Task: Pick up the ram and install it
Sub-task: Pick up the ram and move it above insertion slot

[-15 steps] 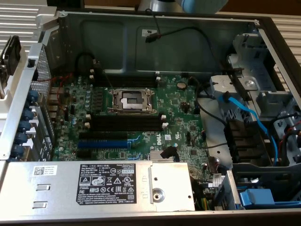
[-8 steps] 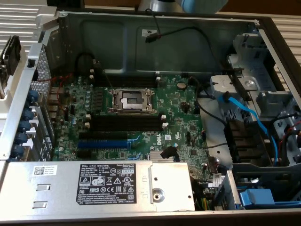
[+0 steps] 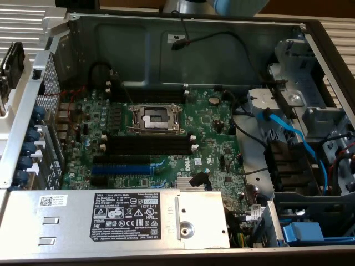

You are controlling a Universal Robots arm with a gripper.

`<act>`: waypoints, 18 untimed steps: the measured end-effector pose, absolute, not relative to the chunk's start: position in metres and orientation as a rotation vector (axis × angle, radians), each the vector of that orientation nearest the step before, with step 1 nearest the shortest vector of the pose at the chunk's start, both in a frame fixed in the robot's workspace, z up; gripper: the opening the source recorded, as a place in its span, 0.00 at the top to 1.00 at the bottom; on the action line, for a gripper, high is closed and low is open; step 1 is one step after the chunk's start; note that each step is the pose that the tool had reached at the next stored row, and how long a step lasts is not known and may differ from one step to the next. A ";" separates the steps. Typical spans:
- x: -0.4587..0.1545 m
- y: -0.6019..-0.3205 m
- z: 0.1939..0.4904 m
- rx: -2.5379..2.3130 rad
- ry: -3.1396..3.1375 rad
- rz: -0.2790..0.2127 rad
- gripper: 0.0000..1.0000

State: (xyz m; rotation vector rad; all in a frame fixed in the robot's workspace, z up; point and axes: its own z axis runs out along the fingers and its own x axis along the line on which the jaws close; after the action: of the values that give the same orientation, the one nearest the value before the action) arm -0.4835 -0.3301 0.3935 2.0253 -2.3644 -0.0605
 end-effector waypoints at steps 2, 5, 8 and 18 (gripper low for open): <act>-0.484 -0.330 0.394 2.043 -2.349 -0.060 0.90; -0.484 -0.330 0.393 2.044 -2.348 -0.060 0.90; -0.484 -0.330 0.390 2.049 -2.343 -0.060 0.90; -0.484 -0.336 0.372 2.126 -2.272 -0.060 0.90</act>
State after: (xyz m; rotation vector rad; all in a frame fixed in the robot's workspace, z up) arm -0.4841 -0.3355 0.3723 2.1257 -2.2721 -0.0598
